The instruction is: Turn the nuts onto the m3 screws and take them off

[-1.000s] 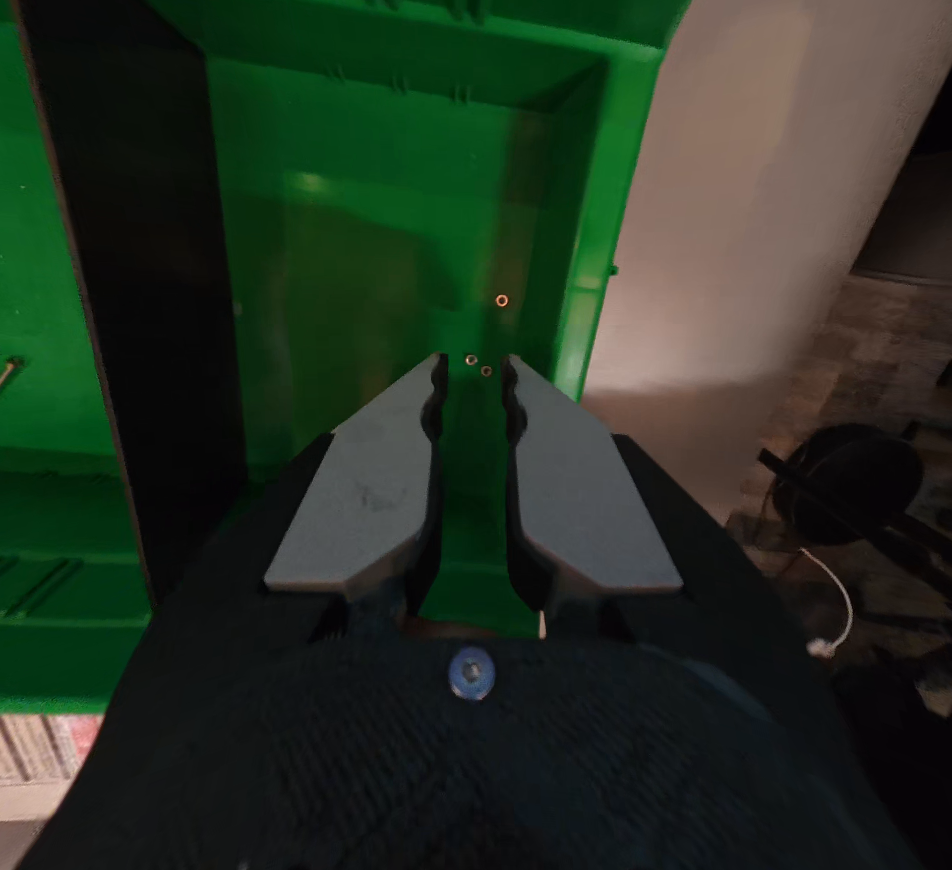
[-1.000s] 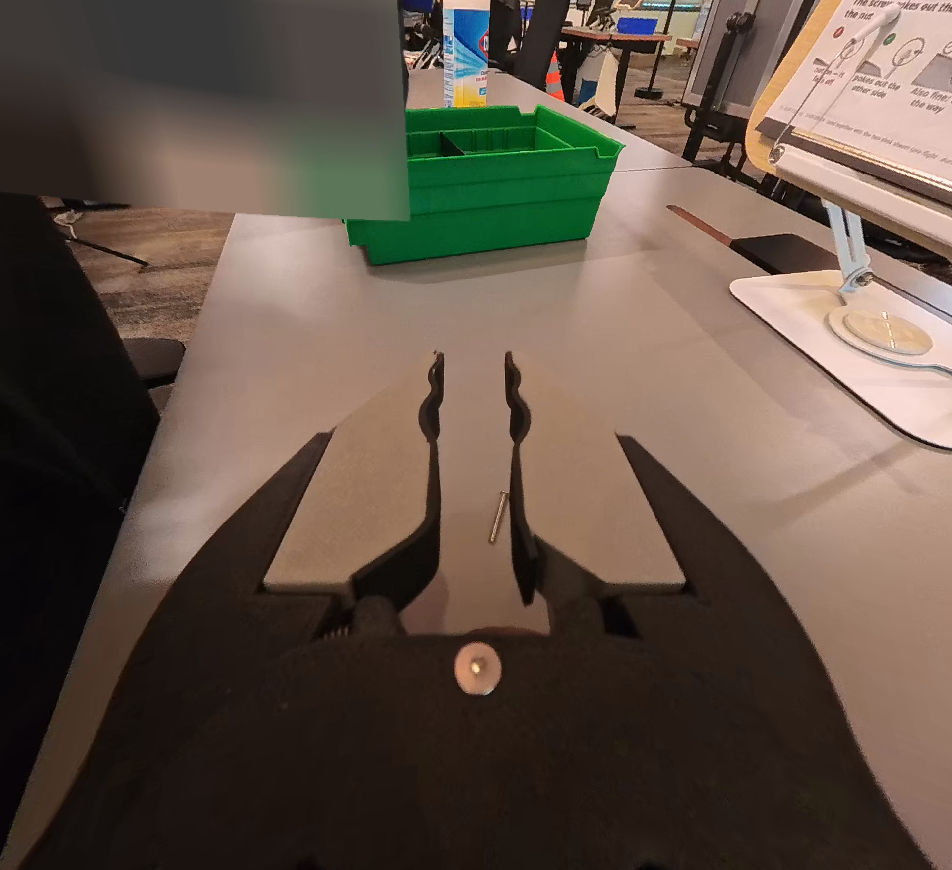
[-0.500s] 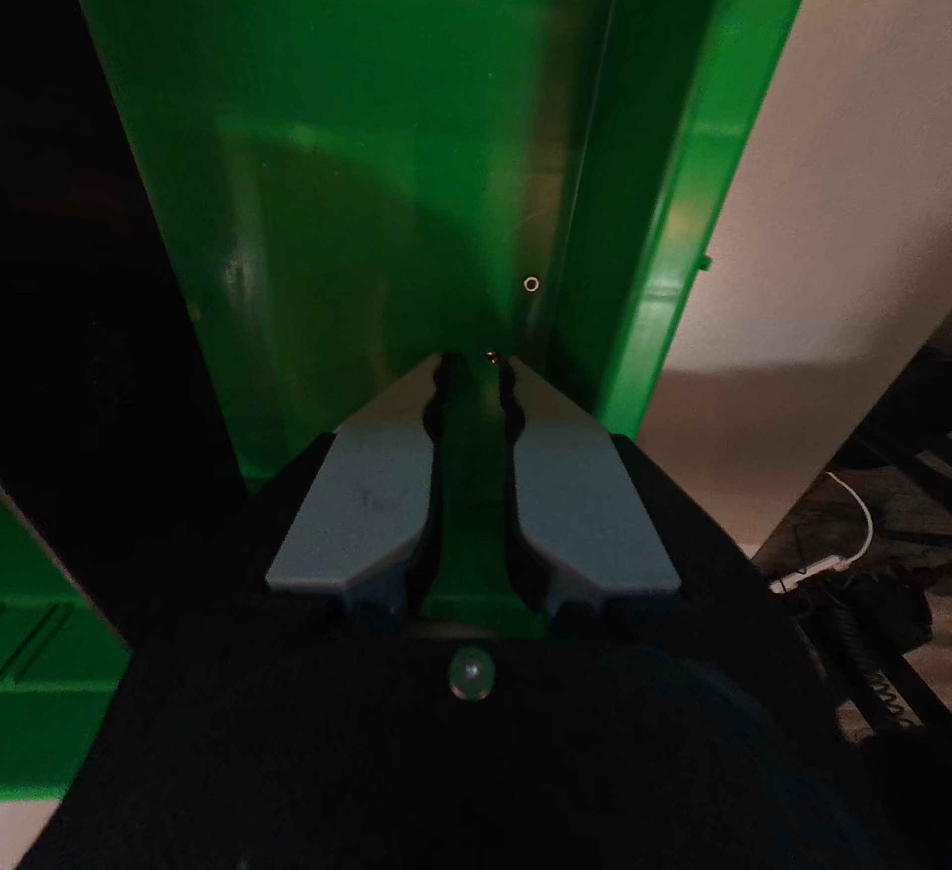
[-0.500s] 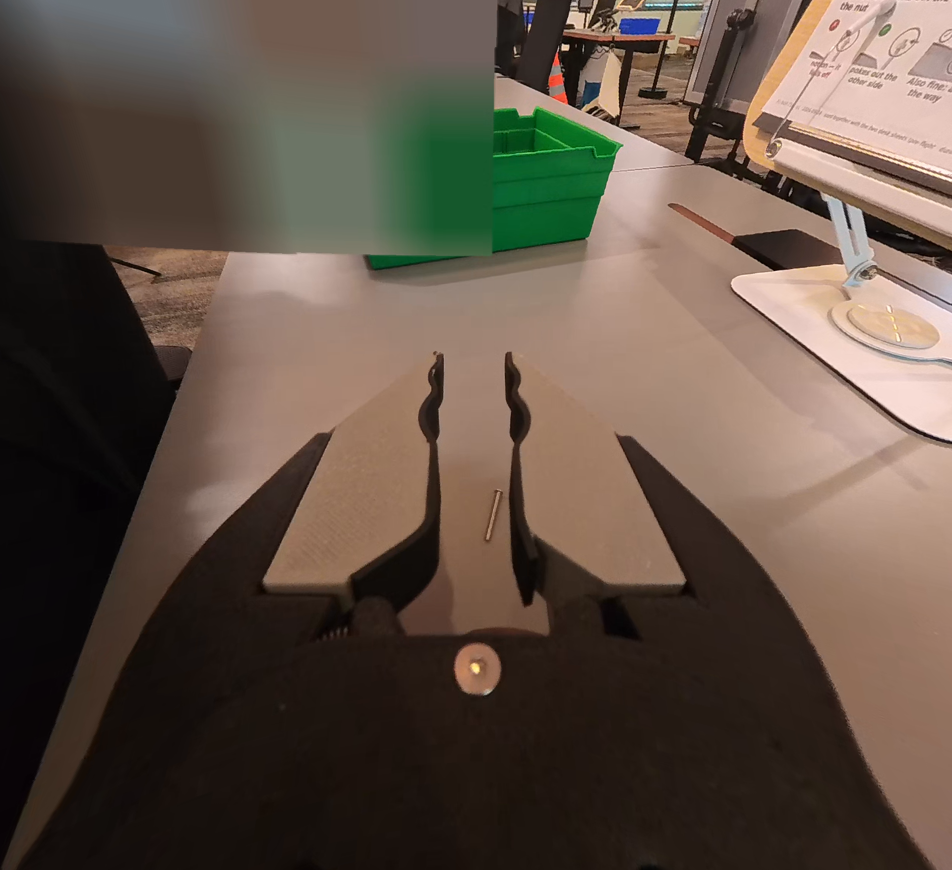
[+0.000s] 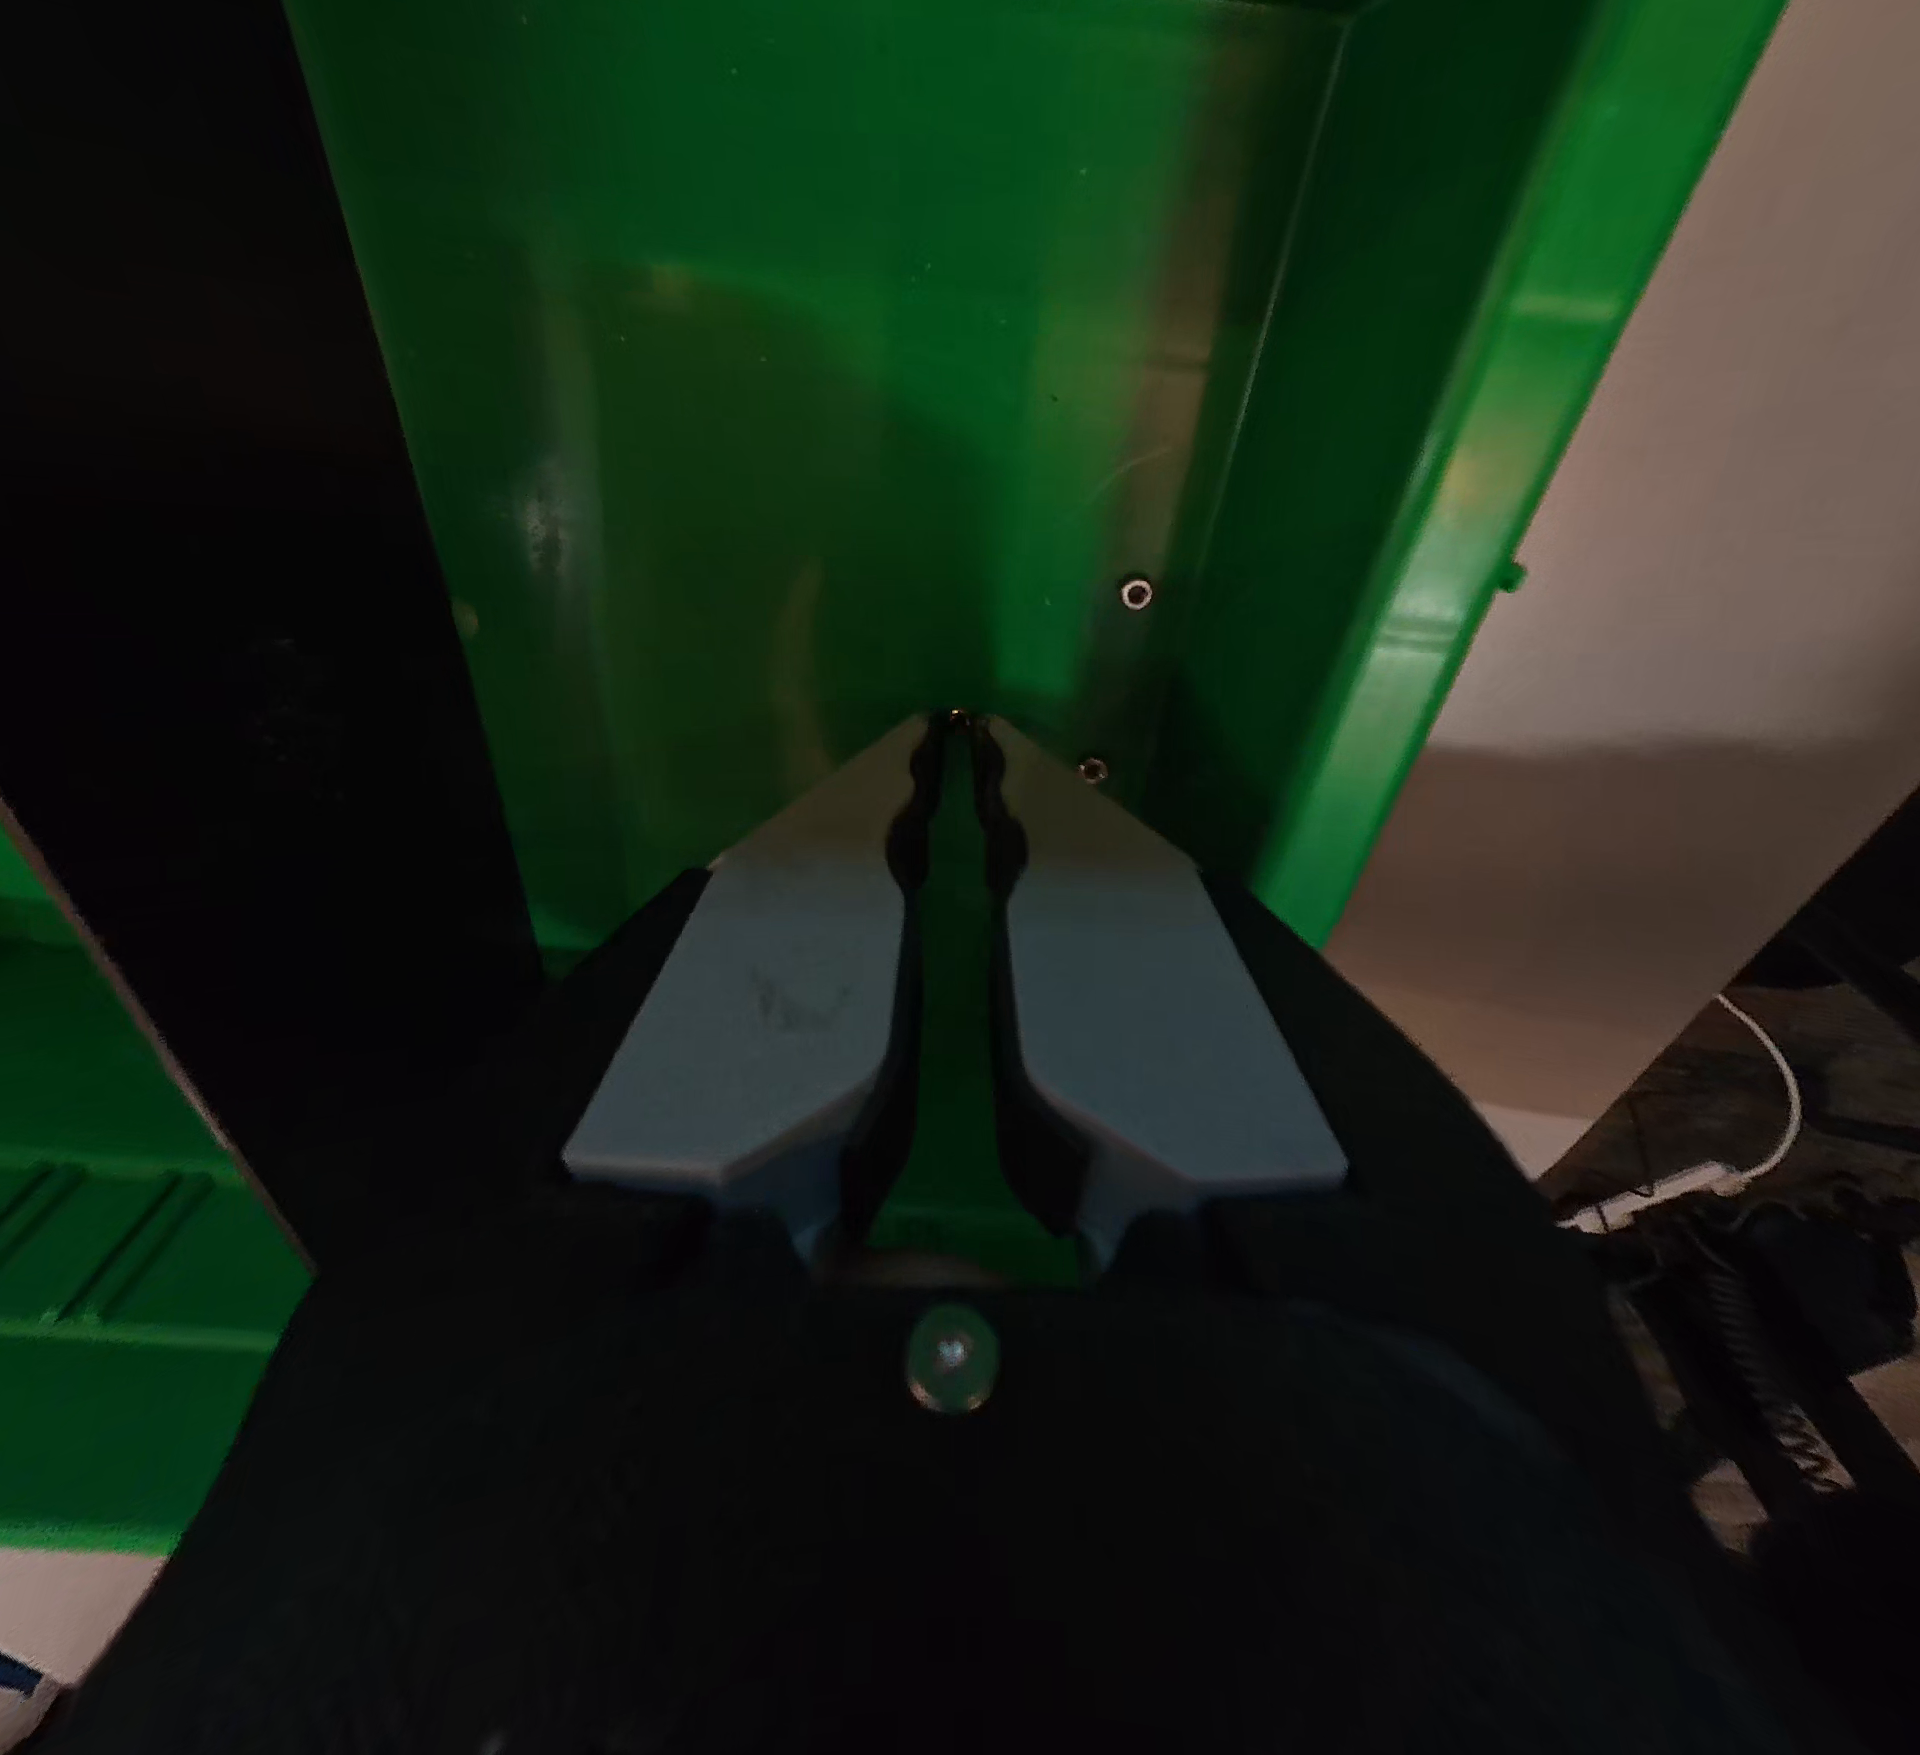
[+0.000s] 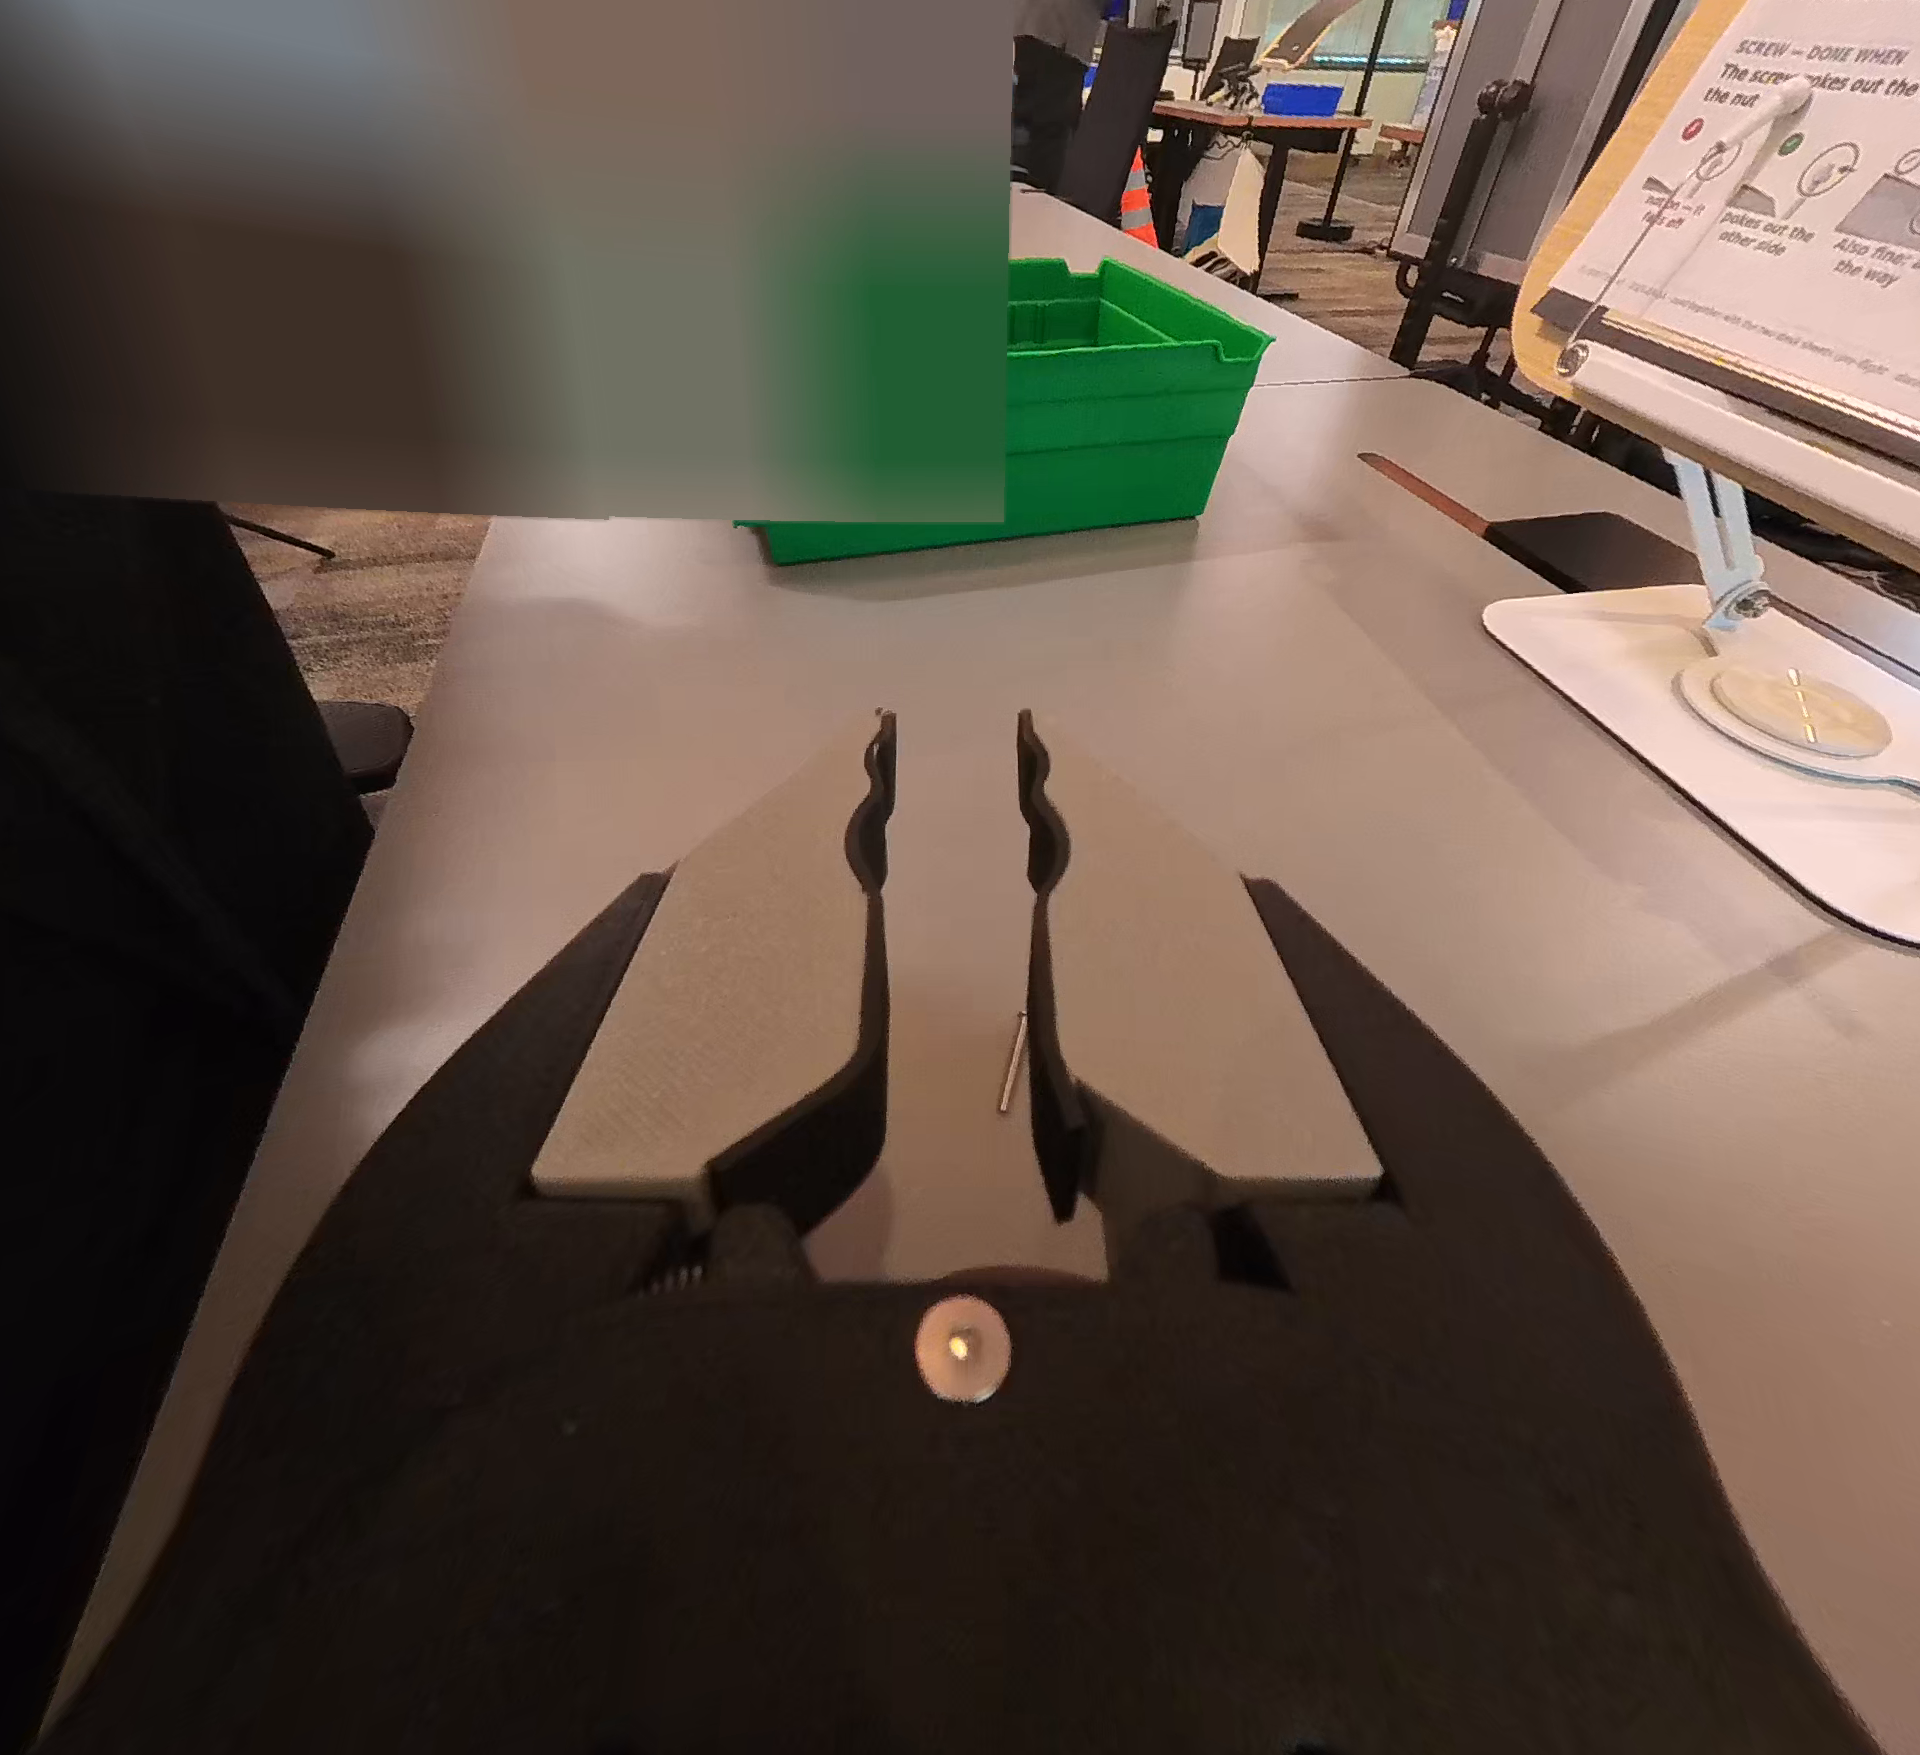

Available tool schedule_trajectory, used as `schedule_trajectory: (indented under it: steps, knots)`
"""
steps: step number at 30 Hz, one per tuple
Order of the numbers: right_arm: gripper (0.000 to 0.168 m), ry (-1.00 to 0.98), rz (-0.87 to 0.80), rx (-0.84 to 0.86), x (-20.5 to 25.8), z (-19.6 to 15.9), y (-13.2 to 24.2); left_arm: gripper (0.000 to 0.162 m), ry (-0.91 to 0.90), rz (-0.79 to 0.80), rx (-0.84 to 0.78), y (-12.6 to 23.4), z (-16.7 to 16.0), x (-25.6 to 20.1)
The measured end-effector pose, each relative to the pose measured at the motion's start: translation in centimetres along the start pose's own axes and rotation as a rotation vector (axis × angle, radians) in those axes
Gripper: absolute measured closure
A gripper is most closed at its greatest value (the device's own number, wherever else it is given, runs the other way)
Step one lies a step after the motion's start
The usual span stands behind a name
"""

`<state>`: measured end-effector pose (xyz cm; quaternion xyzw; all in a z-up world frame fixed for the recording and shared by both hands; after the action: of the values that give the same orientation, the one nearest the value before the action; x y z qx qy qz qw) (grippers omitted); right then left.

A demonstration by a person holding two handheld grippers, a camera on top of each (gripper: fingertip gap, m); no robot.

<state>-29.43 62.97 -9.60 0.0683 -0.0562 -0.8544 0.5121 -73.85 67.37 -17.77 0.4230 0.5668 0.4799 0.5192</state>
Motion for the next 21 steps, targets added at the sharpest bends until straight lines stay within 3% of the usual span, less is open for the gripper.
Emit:
schedule_trajectory:
  steps: [16, 19, 21]
  knots:
    - [0.148, 0.007, 0.013, -0.013, 0.50, 0.32, 0.27, 0.162, 0.038, 0.011, -0.044, 0.44, -0.04, -0.15]
    - [0.148, 0.016, 0.009, -0.022, 0.55, 0.50, 0.45, 0.150, 0.055, 0.004, -0.038, 0.48, -0.22, -0.30]
    - [0.148, 0.014, 0.011, -0.027, 0.58, 0.62, 0.53, 0.152, 0.049, 0.008, -0.029, 0.29, -0.20, -0.38]
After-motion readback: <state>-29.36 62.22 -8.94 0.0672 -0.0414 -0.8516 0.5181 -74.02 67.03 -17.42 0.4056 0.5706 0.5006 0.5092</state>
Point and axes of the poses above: each gripper's, where its closed fingertips meet, y back along the fingers, z out of its top, x = y × z across the jaws, the point moved 5 cm from there along y, back along the fingers, and after that the axes turned 11 degrees about -z, right-handed, at the moved point
